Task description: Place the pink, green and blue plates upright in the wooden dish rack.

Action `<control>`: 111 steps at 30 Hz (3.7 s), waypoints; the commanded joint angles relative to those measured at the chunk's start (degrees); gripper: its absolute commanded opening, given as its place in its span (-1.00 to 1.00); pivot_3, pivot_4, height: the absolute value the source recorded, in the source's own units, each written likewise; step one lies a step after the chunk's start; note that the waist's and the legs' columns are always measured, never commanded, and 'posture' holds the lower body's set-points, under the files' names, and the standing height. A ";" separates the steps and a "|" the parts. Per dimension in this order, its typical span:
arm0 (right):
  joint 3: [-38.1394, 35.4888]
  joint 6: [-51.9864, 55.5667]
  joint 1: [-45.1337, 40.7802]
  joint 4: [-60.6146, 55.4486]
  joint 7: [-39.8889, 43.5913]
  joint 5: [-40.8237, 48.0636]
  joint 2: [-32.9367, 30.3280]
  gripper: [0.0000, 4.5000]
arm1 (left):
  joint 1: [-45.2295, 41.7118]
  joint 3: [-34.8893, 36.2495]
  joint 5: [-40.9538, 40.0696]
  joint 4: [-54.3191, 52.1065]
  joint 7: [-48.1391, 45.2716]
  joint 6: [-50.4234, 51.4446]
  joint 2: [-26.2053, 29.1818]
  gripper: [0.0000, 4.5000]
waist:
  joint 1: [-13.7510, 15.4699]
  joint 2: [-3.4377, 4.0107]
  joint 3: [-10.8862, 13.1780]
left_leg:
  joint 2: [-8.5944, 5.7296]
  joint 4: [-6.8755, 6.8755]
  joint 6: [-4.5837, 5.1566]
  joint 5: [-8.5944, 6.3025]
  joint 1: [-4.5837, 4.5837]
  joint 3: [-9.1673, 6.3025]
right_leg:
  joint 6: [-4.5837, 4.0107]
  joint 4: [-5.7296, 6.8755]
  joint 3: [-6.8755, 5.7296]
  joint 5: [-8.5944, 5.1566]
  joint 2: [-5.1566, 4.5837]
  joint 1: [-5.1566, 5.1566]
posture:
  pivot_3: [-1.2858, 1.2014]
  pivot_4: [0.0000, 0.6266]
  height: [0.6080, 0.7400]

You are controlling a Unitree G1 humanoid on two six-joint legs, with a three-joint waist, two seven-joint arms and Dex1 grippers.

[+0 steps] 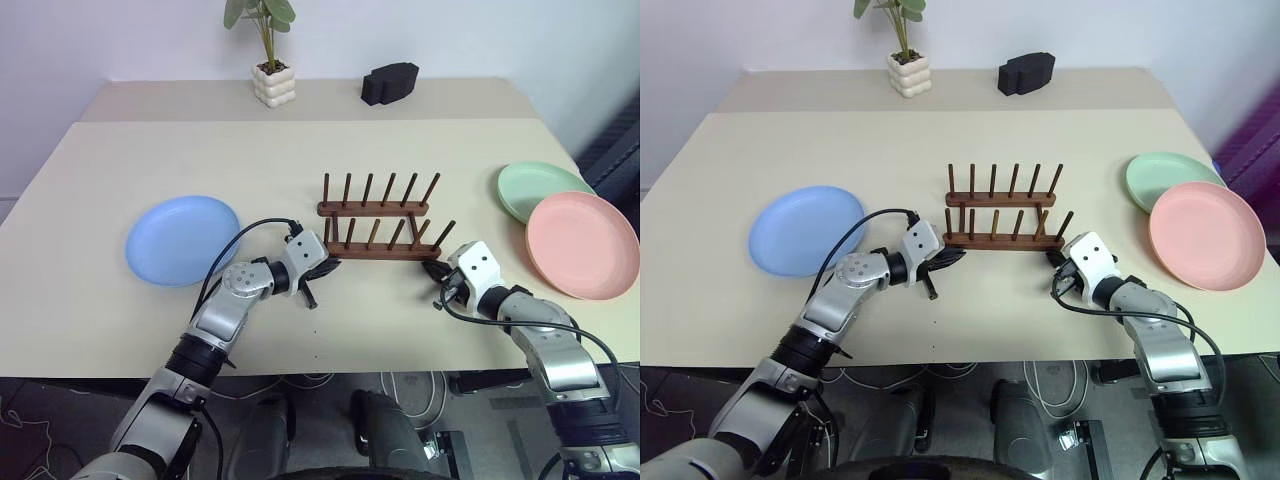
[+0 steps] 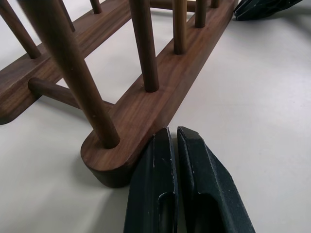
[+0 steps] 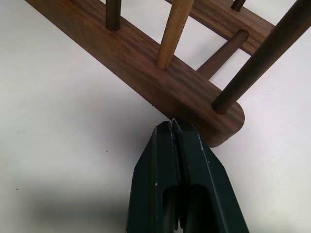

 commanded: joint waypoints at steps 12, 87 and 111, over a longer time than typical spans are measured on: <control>-13.43 8.95 4.52 -9.33 5.22 7.01 -10.39 -0.01 | 6.27 3.11 -11.49 -13.39 -13.78 4.03 5.29 -0.93 | 0.26 0.09 0.08 | 0.02 -0.06 0.00 0.00 -0.12 -0.01 | -0.05 -0.01 0.02 0.01 -0.06 -0.11 | 0.03 -0.52 0.94; -26.59 32.15 -22.11 -10.18 0.58 62.10 -4.42 -0.98 | 6.87 1.33 -13.54 -16.53 -13.38 5.43 3.05 -0.93 | -0.76 0.10 0.12 | 0.06 -0.08 0.03 -0.01 -0.19 -0.07 | -0.04 -0.05 0.00 0.00 -0.07 -0.13 | 0.03 -0.52 0.94; -25.44 34.76 -18.63 -3.83 2.12 62.86 -2.65 -0.98 | 6.70 6.48 -15.36 -17.24 -10.37 1.10 -0.10 -0.93 | -0.77 0.10 0.12 | 0.05 -0.08 0.04 -0.01 -0.19 -0.05 | -0.04 -0.05 0.01 0.00 -0.04 -0.14 | 0.03 -0.52 0.94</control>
